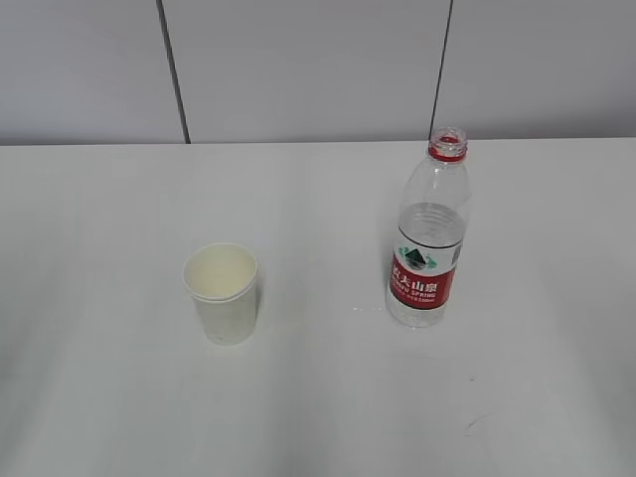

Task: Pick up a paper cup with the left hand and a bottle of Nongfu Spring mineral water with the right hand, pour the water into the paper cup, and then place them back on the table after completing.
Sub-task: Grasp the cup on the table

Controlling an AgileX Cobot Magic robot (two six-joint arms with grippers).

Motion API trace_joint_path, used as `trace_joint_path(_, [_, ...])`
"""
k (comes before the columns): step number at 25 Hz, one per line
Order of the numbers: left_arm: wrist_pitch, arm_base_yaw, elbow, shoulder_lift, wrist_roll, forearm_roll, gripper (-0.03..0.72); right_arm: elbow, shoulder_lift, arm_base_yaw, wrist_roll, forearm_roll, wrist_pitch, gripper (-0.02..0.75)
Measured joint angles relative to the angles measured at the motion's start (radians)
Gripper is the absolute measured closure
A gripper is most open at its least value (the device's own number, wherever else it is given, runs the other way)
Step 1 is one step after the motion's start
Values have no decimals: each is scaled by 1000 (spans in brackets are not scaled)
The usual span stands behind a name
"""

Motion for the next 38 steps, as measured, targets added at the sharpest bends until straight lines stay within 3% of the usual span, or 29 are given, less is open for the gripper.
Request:
trace_joint_path(17, [-360,0,0,397,0,-1,293,0,198,34,-43,2,-180,151])
trace_joint_path(25, [-433,-6,0,531,0,-1,301,1,347,36,-43,4,-296,151])
trace_joint_path(33, [-487,-143,0,671,0,-1,302,1,493,151,-43,4,-365,151])
trace_joint_path(38, [-545,-233,0,789,0,-1,304,1,597,166,-43,4,-431,151])
